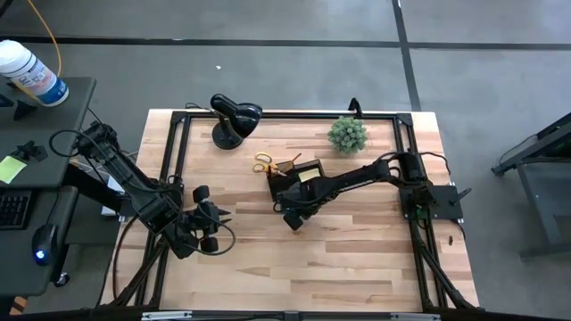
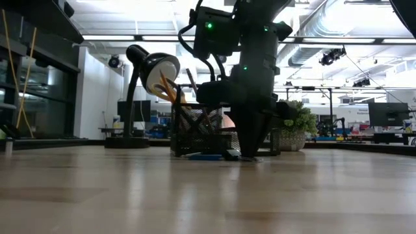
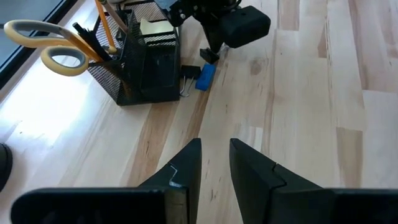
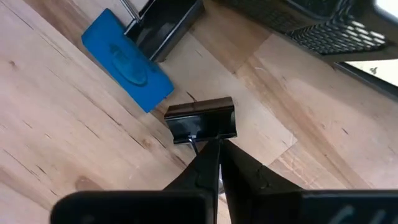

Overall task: Pick and place office supplies into organizer
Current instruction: Put the right black binder clip into the black desk organizer, then put the black binder clip into the black desk organizer

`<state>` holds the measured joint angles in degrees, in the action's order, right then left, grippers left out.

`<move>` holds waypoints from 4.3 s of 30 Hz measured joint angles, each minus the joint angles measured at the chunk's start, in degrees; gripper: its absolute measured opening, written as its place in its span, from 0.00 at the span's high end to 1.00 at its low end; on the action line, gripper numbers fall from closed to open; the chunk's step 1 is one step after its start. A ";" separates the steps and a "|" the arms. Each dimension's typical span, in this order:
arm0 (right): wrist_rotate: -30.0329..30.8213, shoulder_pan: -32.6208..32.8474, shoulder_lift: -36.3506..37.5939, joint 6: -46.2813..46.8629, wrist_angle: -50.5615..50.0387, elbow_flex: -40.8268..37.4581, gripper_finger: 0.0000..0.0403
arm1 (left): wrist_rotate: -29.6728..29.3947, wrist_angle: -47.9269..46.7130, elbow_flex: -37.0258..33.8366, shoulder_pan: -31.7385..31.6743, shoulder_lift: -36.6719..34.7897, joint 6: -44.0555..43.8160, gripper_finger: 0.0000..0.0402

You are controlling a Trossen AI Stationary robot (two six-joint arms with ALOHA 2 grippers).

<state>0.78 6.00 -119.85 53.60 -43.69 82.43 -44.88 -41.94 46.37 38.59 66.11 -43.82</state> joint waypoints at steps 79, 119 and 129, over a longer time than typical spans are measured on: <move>6.07 0.35 -1.64 -55.06 0.74 13.59 0.88 | -2.36 -0.15 -0.02 0.04 -0.02 -1.37 0.82; -0.76 -1.53 -3.19 -46.09 0.69 8.54 0.73 | -2.30 -0.15 -0.02 0.04 -0.02 -1.24 0.82; 0.02 -1.62 -3.17 -46.25 0.40 8.52 0.73 | -2.32 -0.17 -0.02 0.04 -0.02 -0.11 0.82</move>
<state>0.79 4.38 -123.02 7.34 -43.29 90.96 -47.20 -42.11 46.35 38.63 66.08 -43.92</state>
